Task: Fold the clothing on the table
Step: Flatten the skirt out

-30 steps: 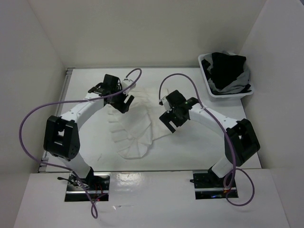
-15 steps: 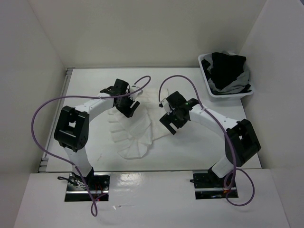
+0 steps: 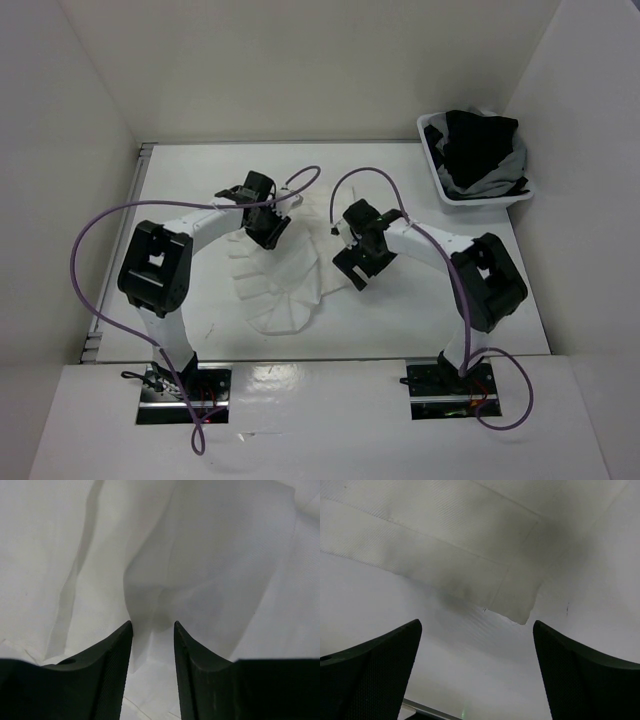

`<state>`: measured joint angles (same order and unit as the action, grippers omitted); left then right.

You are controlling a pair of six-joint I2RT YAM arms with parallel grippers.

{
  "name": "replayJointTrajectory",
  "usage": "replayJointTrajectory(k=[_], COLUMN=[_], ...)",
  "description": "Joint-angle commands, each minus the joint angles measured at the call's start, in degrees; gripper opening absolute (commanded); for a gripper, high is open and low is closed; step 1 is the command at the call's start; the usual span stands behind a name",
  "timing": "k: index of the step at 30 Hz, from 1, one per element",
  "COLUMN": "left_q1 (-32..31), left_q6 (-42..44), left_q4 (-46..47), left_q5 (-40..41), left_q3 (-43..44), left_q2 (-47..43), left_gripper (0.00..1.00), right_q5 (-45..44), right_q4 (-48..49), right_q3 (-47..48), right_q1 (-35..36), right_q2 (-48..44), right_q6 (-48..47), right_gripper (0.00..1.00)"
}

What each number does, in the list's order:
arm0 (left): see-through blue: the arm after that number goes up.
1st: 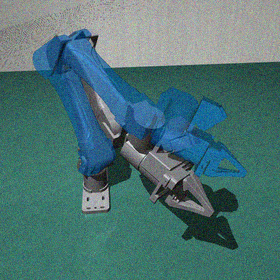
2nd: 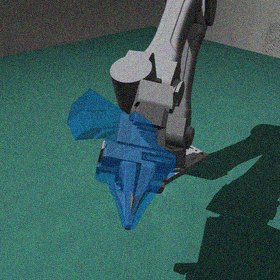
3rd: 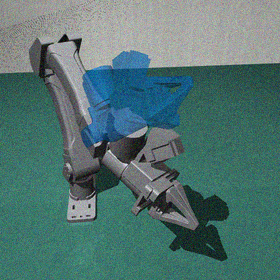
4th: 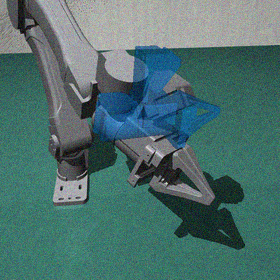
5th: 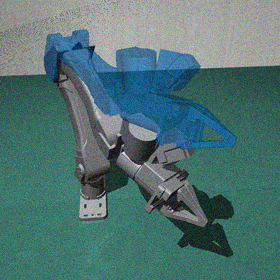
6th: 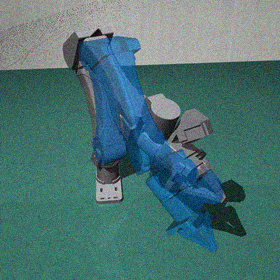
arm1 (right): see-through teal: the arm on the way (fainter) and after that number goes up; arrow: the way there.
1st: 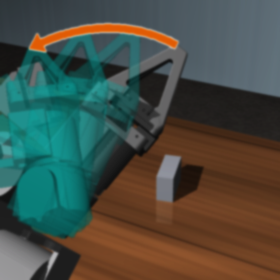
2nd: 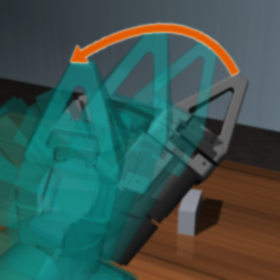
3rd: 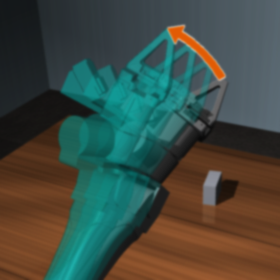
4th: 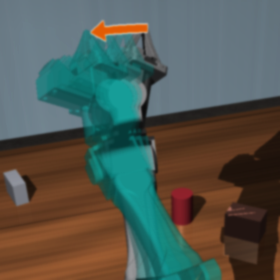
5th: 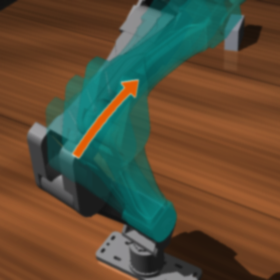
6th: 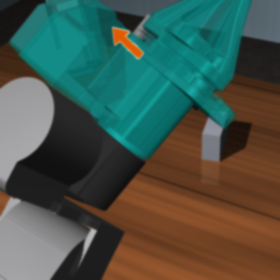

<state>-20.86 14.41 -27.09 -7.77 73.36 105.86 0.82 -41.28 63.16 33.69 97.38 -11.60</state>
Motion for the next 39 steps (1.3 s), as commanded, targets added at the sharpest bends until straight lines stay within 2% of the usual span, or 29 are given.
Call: replayJointTrajectory(k=[1,4,11,14,15,17,22,28,33,38,39], left_q1=[1.34,1.96,1.97,1.97,1.97,1.97,1.97,1.97,-1.54,-5.32,-5.33], left_q6=[-1.14,-1.14,-1.14,-1.14,-1.14,-1.14,-0.44,3.42,6.5,9.57,9.58], left_q4=[-1.12,-1.65,-2.26,-2.26,-2.87,-3.4,-5.69,-10.96,-14.83,-16.93,-16.94], left_q5=[-2.15,-2.69,-3.22,-3.22,-3.22,-4.27,-7.25,-14.19,-18.86,-22.54,-23.07], left_q3=[-0.85,-0.85,-1.99,-2.0,-2.52,-3.05,-3.58,-3.58,-5.06,-6.57,-7.18], left_q2=[-2.15,-2.68,-3.21,-3.21,-3.21,-3.21,-3.82,-5.84,-8.21,-11.11,-11.12], left_gripper=[0.45,0.44,0.41,0.39,0.39,0.36,0.31,0.29,0.24,0.24,0.24], right_q5=[-0.99,-2.39,-4.77,-6.35,-7.75,-11.25,-17.33,-24.62,-28.85,-31.49,-32.02], right_q4=[2.86,3.4,5.24,5.86,5.86,6.91,8.05,9.81,12.0,14.73,15.34], right_q3=[0.04,1.09,1.09,1.09,1.09,1.09,1.61,5.39,11.02,17.34,18.31], right_q1=[-0.29,-0.29,-0.29,-0.29,-0.29,-0.29,-0.82,-6.88,-11.36,-11.37,-11.37], right_q2=[1.84,4.04,6.77,7.47,8.17,8.17,8.17,8.7,11.6,15.72,16.43], right_q6=[1.49,2.72,3.86,4.56,4.56,4.56,3.43,-0.88,-3.87,-5.37,-5.37], right_gripper=[0.93,0.87,0.64,0.37,0.18,0.0,0.0,0.0,0.0,0.0,0.09])
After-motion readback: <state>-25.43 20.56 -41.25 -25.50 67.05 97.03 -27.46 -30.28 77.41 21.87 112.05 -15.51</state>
